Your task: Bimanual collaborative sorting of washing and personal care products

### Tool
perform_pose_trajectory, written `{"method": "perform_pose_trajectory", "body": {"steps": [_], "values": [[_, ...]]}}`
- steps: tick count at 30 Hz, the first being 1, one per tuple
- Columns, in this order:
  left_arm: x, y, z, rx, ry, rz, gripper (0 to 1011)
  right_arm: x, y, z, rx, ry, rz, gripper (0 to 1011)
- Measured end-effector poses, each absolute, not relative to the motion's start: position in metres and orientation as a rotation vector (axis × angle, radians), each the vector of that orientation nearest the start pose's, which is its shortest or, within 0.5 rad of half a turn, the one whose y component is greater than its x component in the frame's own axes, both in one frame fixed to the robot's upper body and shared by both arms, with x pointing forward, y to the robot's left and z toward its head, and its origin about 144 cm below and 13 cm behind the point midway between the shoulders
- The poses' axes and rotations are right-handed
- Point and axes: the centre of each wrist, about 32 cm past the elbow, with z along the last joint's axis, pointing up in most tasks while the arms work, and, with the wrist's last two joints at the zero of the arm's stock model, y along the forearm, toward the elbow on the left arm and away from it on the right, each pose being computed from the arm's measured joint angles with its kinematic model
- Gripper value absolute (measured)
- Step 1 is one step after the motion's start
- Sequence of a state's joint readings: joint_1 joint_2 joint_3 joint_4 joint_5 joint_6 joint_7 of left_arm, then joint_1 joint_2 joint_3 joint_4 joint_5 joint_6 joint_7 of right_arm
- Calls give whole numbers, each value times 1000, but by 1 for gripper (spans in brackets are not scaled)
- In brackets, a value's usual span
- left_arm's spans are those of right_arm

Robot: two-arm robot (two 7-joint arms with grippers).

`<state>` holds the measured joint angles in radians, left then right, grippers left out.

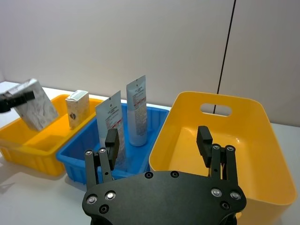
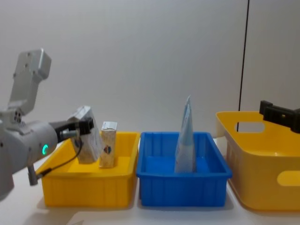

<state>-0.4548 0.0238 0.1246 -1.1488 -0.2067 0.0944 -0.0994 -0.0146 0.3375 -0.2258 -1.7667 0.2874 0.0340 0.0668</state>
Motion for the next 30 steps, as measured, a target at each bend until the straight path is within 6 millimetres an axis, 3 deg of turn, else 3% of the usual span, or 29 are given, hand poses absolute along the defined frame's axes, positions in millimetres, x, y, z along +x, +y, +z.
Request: {"method": "perform_pose_trajectory", "body": {"steps": [18,30], "values": [[581,221,1245,-69,-70,1141,367,443,-237,1189,26,-75,-1229,1002],[580,226,1274,-75,-131,963,367,443,-237,1189,26,-75,-1229,1002]]}}
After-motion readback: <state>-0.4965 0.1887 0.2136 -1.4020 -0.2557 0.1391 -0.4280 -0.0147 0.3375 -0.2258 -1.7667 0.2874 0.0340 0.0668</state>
